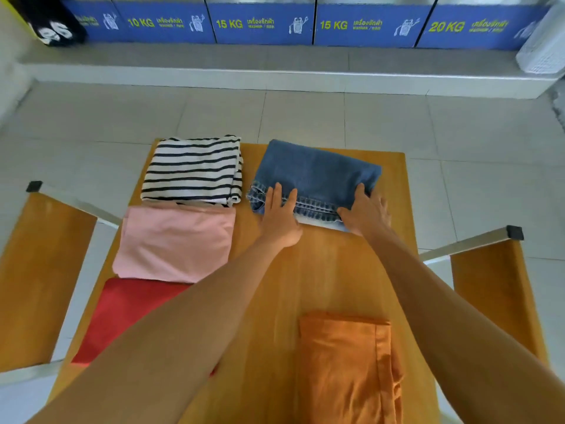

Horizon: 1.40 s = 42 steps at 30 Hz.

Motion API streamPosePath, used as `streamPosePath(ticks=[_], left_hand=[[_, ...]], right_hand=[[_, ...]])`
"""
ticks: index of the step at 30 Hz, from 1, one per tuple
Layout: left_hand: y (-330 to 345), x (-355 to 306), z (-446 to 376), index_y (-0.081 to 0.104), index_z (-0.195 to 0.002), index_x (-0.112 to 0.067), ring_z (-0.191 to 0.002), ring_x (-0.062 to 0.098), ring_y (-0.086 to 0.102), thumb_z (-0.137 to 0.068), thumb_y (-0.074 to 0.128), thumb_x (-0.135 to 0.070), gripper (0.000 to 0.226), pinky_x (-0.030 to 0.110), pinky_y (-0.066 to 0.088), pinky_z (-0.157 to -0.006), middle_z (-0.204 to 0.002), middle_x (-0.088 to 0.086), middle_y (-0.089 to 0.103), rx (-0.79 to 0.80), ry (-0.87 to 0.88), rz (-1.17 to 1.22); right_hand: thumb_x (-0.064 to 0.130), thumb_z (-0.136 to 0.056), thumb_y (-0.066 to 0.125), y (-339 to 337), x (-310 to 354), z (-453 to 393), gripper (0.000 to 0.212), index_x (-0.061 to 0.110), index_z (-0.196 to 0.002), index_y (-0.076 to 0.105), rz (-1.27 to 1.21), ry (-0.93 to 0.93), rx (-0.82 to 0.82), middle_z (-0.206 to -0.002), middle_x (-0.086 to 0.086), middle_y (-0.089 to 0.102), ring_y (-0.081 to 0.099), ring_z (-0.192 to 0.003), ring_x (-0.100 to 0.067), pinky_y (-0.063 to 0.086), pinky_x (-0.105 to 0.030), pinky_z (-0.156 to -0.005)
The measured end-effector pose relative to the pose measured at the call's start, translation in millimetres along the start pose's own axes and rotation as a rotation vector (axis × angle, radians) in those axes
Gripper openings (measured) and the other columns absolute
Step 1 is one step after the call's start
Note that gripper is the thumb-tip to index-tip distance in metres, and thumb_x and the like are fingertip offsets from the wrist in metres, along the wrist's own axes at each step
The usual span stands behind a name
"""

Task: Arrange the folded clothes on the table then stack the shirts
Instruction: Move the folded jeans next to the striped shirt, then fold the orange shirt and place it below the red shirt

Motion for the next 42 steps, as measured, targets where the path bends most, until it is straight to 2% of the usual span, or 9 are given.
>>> streamPosePath(ticks=[9,14,17,23,27,30,32,38,42], left_hand=[[-13,25,-10,-0.001,-0.157,-0.031,-0.149,0.02,-0.021,-0.094,0.053,-0.014,0.085,0.051,0.01,-0.121,-0.162,0.0,-0.024,-0.008,-0.086,0.041],[-20,31,-8,-0.013,-0.155,-0.034,-0.149,0.022,-0.021,-0.095,0.054,-0.03,0.09,0.062,0.007,-0.118,-0.162,0.002,-0.024,0.065,-0.041,0.013],[-22,27,13,-0.017,-0.154,-0.034,-0.151,0.024,-0.014,-0.097,0.051,-0.034,0.089,0.059,0.007,-0.119,-0.163,0.004,-0.018,0.038,0.008,0.048],[16,-12,90,0.011,-0.157,-0.015,-0.151,0.02,0.014,-0.1,0.051,-0.028,0.071,0.04,0.018,-0.122,-0.164,0.003,0.015,0.071,0.144,0.223],[59,-42,133,0.039,-0.149,-0.011,-0.141,0.02,0.037,-0.098,0.05,-0.044,0.061,0.028,0.028,-0.113,-0.153,0.006,0.04,0.285,0.26,0.248],[88,-44,150,0.045,-0.145,-0.014,-0.134,0.026,0.043,-0.089,0.053,-0.063,0.075,0.036,0.034,-0.112,-0.145,0.008,0.047,0.431,0.322,0.097],[99,-36,156,0.048,-0.141,-0.017,-0.126,0.028,0.047,-0.084,0.055,-0.068,0.077,0.041,0.04,-0.105,-0.134,0.008,0.05,0.404,0.346,-0.045],[104,20,187,0.047,-0.126,-0.014,-0.111,0.027,0.058,-0.086,0.06,-0.06,0.062,0.037,0.048,-0.087,-0.125,0.005,0.057,0.363,0.185,-0.044],[101,78,218,0.052,-0.107,-0.013,-0.094,0.026,0.06,-0.09,0.049,-0.064,0.054,0.039,0.049,-0.078,-0.107,0.005,0.061,0.336,0.093,-0.054]], right_hand=[[0.032,-0.099,0.057,1,45,-26,0.078,0.028,-0.161,0.009,-0.004,-0.047,0.004,-0.165,-0.018,-0.013,0.01,-0.15,-0.041,0.025,-0.054,-0.117],[0.033,-0.099,0.054,5,45,0,0.074,0.028,-0.159,0.012,-0.124,-0.022,-0.067,-0.165,-0.019,-0.007,0.012,-0.149,-0.041,0.024,-0.053,-0.115],[0.034,-0.098,0.053,-1,29,28,0.073,0.026,-0.159,0.014,-0.249,-0.012,-0.084,-0.166,-0.017,-0.001,0.012,-0.149,-0.04,0.023,-0.054,-0.116],[0.036,-0.095,0.057,14,-37,115,0.065,0.016,-0.153,0.034,-0.38,0.098,-0.093,-0.164,-0.015,0.016,0.019,-0.148,-0.038,0.026,-0.054,-0.117],[0.036,-0.097,0.053,40,-93,192,0.051,0.018,-0.144,0.045,-0.388,0.245,-0.083,-0.159,-0.008,0.028,0.031,-0.142,-0.034,0.033,-0.056,-0.114],[0.039,-0.1,0.046,59,-124,253,0.042,0.021,-0.138,0.049,-0.32,0.352,-0.081,-0.156,-0.007,0.033,0.033,-0.141,-0.033,0.027,-0.059,-0.115],[0.047,-0.101,0.043,70,-137,291,0.044,0.023,-0.138,0.05,-0.257,0.393,-0.073,-0.159,-0.007,0.03,0.03,-0.143,-0.032,0.024,-0.057,-0.116],[0.048,-0.104,0.036,120,-138,356,0.046,0.044,-0.15,0.032,-0.083,0.38,-0.032,-0.164,-0.009,0.016,0.014,-0.15,-0.034,0.017,-0.056,-0.118],[0.062,-0.097,0.045,135,-122,366,0.068,0.033,-0.155,0.024,-0.104,0.441,-0.136,-0.165,-0.012,0.015,0.014,-0.15,-0.035,0.016,-0.057,-0.117]])
Point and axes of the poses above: each hand's wrist, its own z-axis away from the middle knuckle, its own y-axis out of the palm, x = y × z, the point moved 4 cm from there along -z, towards the middle knuckle
